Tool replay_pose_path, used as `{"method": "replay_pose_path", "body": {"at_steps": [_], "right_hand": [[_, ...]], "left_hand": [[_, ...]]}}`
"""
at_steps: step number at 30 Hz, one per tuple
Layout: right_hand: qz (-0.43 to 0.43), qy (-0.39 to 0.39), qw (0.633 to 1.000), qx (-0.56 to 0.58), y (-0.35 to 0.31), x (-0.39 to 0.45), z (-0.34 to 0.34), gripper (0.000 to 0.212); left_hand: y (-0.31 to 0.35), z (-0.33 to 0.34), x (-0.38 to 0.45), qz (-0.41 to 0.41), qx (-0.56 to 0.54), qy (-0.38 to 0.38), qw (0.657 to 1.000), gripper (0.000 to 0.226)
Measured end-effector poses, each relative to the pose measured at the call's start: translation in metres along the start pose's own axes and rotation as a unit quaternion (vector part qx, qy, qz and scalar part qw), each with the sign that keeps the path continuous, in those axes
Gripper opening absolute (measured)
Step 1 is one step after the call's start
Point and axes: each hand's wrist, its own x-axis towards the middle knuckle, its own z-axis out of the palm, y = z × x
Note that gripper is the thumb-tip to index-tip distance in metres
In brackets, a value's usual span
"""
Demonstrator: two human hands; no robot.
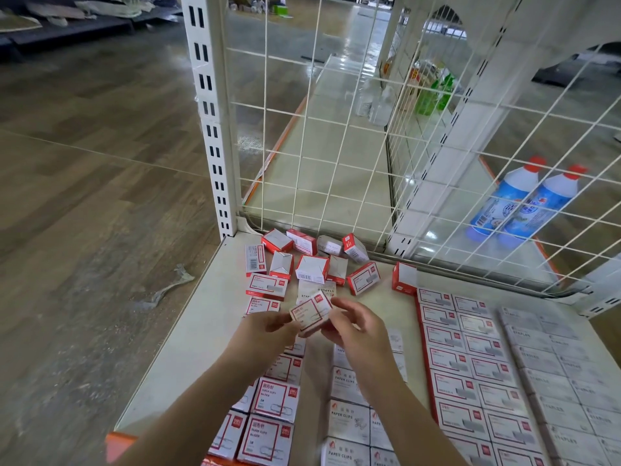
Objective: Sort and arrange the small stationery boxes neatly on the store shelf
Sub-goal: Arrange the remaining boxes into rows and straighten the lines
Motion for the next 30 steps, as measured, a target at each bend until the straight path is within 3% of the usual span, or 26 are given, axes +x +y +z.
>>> {"method": "replay_pose_path", "body": {"at_steps": [7,12,21,30], "right_hand": [[-0.029,-0.081,0.994,-0.065,0.002,-0.003,0.001,0.034],[-0.049,-0.119,0.987,-0.093,0.007,-0.001,-0.006,0.042],[-0.06,-0.132,0.984,-0.103,0.008,0.0,-0.007,0.046],[-0.046,-0.086,0.989,-0.111,0.016,0.008,-0.007,0.043]], "left_hand": [[0.001,-0.008,0.0,0.001,-0.043,0.045,0.998,0.029],[0.001,-0.009,-0.001,0.019,-0.042,0.034,0.998,0.029],[-0.002,-0.01,0.0,0.019,-0.05,0.044,0.998,0.028],[-0.002,-0.008,0.007,0.045,-0.018,0.089,0.995,0.029]]}}
